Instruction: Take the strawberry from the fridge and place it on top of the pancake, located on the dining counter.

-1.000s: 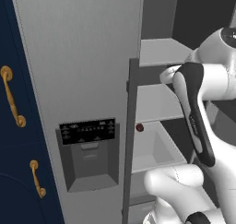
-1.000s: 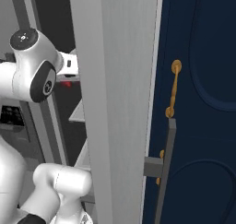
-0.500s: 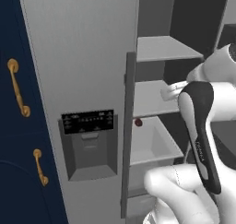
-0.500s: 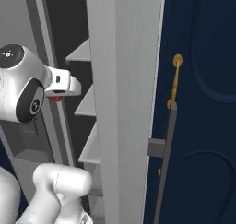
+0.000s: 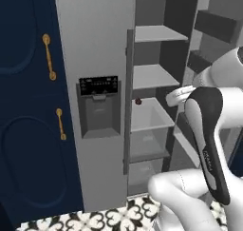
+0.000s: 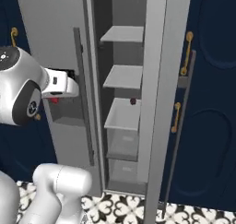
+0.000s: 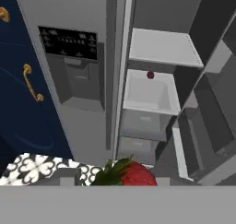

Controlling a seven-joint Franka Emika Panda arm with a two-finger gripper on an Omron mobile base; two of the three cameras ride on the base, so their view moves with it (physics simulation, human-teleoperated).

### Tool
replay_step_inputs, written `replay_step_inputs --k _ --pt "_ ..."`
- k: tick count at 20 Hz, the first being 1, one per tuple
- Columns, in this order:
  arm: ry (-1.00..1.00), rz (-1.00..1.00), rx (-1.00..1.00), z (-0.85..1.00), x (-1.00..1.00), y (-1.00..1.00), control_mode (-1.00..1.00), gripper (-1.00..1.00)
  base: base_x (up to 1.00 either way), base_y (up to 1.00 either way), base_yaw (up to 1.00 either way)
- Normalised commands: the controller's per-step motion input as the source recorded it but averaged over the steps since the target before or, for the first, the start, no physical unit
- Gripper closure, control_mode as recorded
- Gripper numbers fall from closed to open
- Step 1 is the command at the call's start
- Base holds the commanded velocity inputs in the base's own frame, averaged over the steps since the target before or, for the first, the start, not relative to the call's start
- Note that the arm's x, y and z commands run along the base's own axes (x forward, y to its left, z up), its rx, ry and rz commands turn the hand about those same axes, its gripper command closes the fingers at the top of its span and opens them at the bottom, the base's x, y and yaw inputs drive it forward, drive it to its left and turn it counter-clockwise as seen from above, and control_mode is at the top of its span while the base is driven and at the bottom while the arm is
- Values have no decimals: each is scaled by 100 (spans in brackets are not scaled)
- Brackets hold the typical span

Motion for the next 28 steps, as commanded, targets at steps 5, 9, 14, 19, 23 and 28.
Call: replay_step_inputs --k 5,9,14,19,23,28 --pt "0 0 0 0 0 0 100 100 -100 11 -52" --pt "0 0 0 0 0 0 100 100 -61 8 -88" --pt "0 0 0 0 0 0 100 100 -13 1 -98" --pt "0 0 0 0 0 0 100 100 0 0 -100" --pt "0 0 0 0 0 0 100 100 0 0 -100" --pt "0 0 0 0 0 0 100 100 0 0 -100"
